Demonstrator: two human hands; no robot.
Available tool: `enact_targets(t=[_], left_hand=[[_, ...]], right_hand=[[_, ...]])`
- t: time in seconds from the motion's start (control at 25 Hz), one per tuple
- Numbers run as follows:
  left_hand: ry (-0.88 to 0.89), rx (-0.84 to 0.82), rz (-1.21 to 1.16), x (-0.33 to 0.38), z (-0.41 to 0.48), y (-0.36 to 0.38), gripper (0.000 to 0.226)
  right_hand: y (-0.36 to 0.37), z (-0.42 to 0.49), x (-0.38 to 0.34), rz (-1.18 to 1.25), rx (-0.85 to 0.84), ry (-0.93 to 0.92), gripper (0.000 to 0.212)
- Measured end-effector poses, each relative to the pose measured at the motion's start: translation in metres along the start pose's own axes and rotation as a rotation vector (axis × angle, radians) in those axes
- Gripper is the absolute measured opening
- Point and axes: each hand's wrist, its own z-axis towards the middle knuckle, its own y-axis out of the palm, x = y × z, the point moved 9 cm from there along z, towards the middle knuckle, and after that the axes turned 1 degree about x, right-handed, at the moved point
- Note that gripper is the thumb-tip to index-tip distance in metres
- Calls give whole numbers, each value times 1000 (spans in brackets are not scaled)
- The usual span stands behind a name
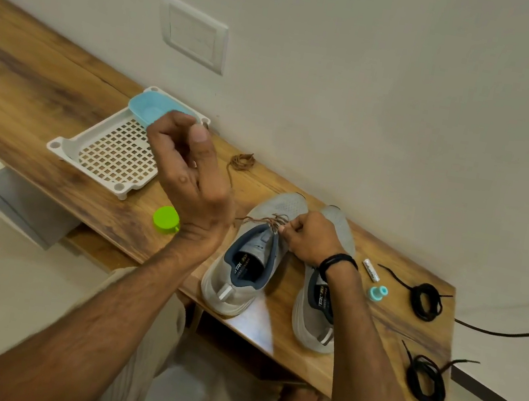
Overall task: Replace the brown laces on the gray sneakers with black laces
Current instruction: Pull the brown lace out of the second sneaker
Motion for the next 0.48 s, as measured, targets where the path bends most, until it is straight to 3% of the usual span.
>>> enact_targets(t=[0.12, 0.2, 0.32, 0.36, 0.48], left_hand=[[-132, -32, 435, -31, 1, -7, 53], [-165, -340, 695, -54, -10, 13, 64], [-243, -1036, 945, -102, -65, 44, 48], [-284, -1185, 993, -112, -83, 46, 43], [-255, -1347, 1017, -118, -102, 54, 38]], right_hand=[[0, -1, -3, 12, -4, 3, 37], [1, 0, -5, 18, -10, 4, 33], [2, 1, -6, 35, -4, 8, 36], [2, 1, -6, 45, -2, 8, 38], [1, -1, -6, 74, 0, 21, 39]])
